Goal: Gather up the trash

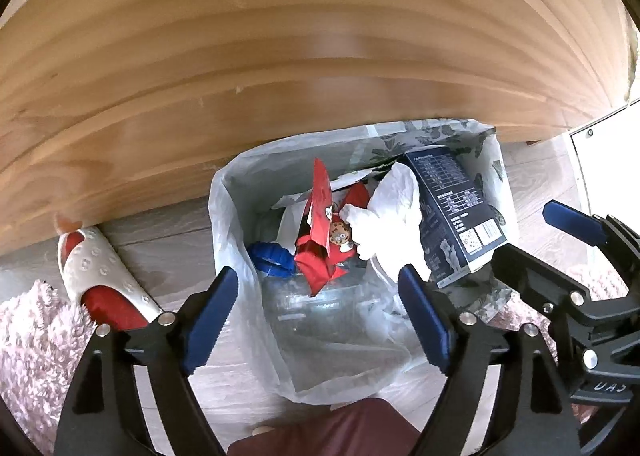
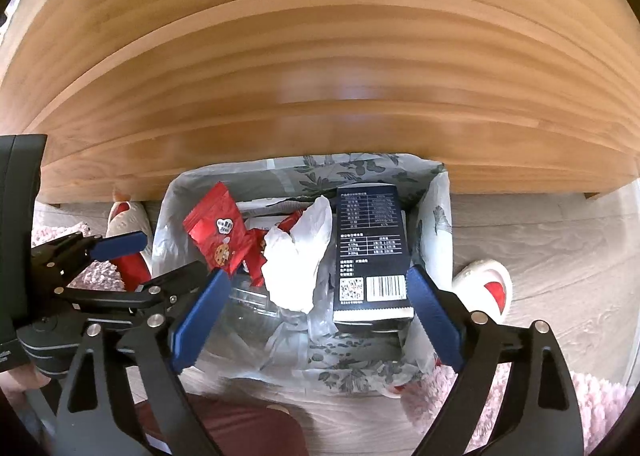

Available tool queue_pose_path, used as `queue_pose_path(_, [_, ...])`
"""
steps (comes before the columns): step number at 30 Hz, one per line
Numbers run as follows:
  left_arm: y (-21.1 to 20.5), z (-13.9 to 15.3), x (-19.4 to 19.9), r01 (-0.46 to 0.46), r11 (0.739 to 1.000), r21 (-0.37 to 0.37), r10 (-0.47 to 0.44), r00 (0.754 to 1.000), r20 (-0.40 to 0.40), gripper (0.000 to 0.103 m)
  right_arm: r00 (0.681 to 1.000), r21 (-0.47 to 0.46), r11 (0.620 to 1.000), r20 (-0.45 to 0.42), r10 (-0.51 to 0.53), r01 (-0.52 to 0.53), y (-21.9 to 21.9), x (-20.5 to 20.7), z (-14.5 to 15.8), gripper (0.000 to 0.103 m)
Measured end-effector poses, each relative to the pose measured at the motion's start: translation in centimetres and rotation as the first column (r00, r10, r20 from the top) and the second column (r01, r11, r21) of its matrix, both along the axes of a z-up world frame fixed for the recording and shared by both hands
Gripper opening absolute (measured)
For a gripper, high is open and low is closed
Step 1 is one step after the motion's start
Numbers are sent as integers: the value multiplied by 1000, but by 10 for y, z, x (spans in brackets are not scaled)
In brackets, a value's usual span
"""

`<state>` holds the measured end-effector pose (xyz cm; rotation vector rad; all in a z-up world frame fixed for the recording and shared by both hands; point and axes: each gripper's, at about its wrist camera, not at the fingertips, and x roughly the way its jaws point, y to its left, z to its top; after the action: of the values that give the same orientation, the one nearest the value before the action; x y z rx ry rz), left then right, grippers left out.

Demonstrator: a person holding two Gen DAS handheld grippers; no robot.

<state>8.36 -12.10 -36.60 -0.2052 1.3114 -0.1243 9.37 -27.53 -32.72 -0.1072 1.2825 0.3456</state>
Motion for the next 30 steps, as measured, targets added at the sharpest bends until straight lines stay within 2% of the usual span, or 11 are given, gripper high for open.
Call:
queue_pose_path(11, [-5, 15, -14, 37, 999, 23, -38, 999, 39, 92, 998, 18, 1000, 56, -15, 14, -5, -18, 19, 91])
queue_pose_path(17, [-5, 28, -25, 48, 998, 42, -51, 995, 83, 94, 996, 24, 999, 78, -36, 34, -13, -29, 31, 91])
queue_pose_path(30, [1, 57, -51, 81, 996, 34, -85, 986, 140, 95, 991, 49, 998, 124, -56, 50, -22, -52, 58, 91])
